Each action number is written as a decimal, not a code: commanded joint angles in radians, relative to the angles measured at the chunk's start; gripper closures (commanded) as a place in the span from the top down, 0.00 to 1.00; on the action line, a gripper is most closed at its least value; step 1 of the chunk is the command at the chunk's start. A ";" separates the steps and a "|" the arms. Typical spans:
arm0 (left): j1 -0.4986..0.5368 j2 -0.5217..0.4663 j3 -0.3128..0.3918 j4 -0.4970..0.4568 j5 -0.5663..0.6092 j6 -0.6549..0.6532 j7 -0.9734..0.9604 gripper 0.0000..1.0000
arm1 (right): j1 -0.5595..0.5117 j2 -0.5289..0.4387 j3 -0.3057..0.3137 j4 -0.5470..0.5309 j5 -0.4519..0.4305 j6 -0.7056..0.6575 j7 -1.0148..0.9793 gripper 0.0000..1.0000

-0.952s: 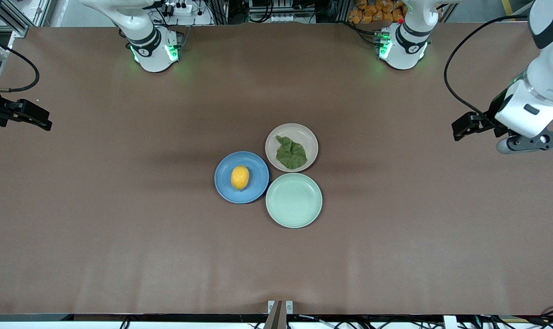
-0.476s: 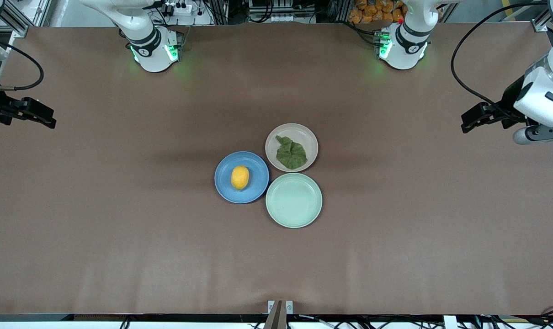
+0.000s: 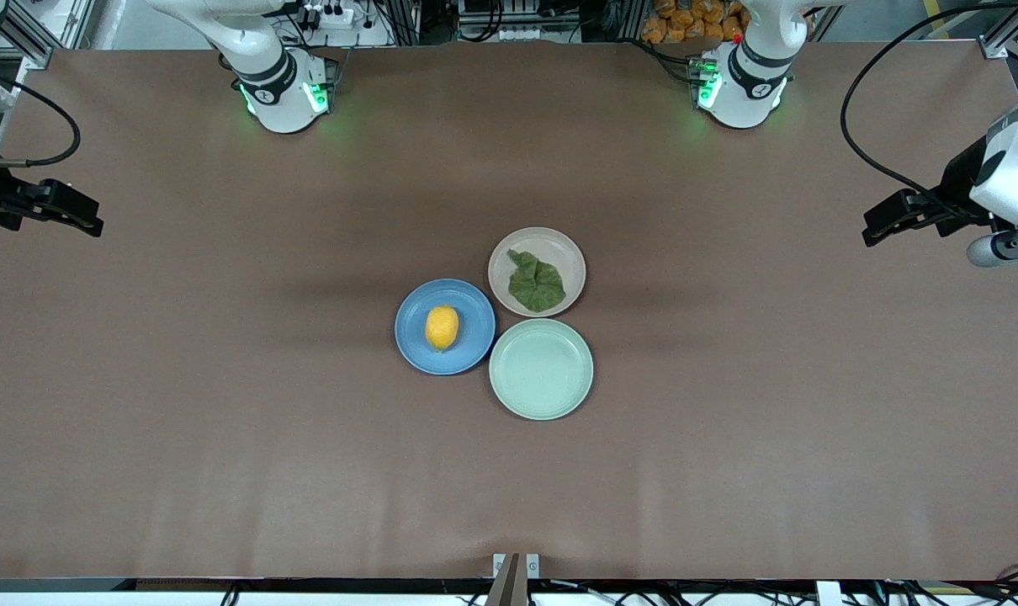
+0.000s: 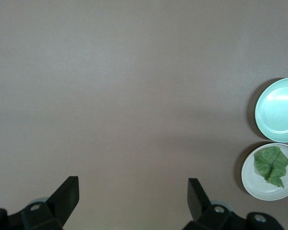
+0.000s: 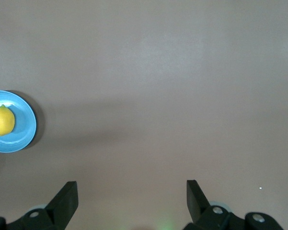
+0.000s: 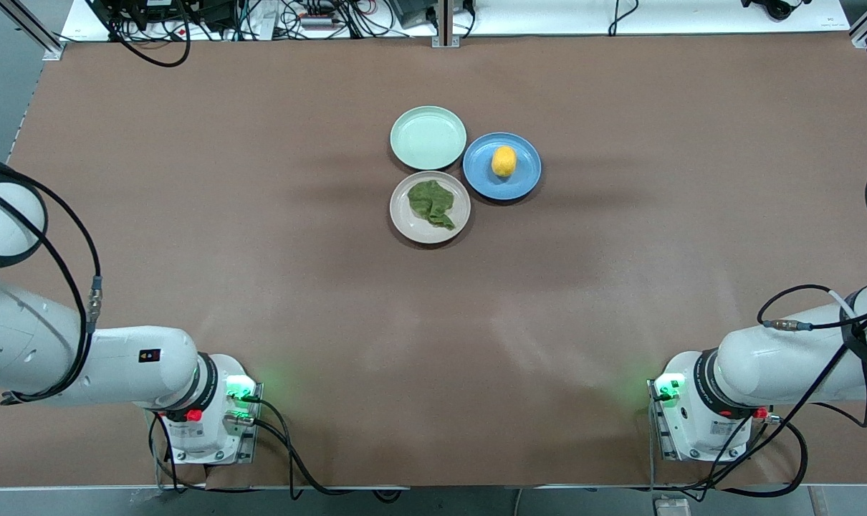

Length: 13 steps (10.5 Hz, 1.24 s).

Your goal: Place lemon and lettuce in plates

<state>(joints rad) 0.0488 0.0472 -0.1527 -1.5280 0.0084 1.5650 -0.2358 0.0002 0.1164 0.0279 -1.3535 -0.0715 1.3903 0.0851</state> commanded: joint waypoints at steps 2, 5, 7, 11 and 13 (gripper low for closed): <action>-0.021 -0.012 0.035 0.011 -0.021 -0.030 0.048 1.00 | -0.003 -0.011 0.000 -0.009 0.006 -0.005 -0.007 1.00; -0.018 -0.013 0.028 0.011 -0.025 -0.034 0.079 1.00 | -0.003 -0.011 0.000 -0.009 0.006 -0.005 -0.014 1.00; -0.020 -0.015 0.027 0.009 -0.024 -0.039 0.079 1.00 | -0.003 -0.011 0.000 -0.009 0.006 -0.005 -0.014 1.00; -0.021 -0.017 0.016 0.009 -0.022 -0.048 0.082 1.00 | -0.003 -0.011 0.000 -0.009 0.006 -0.005 -0.013 1.00; -0.021 -0.017 0.016 0.009 -0.018 -0.048 0.081 1.00 | -0.003 -0.011 0.000 -0.009 0.006 -0.004 -0.013 1.00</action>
<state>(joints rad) 0.0260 0.0419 -0.1388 -1.5227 0.0070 1.5348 -0.1801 -0.0001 0.1165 0.0277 -1.3538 -0.0715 1.3895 0.0842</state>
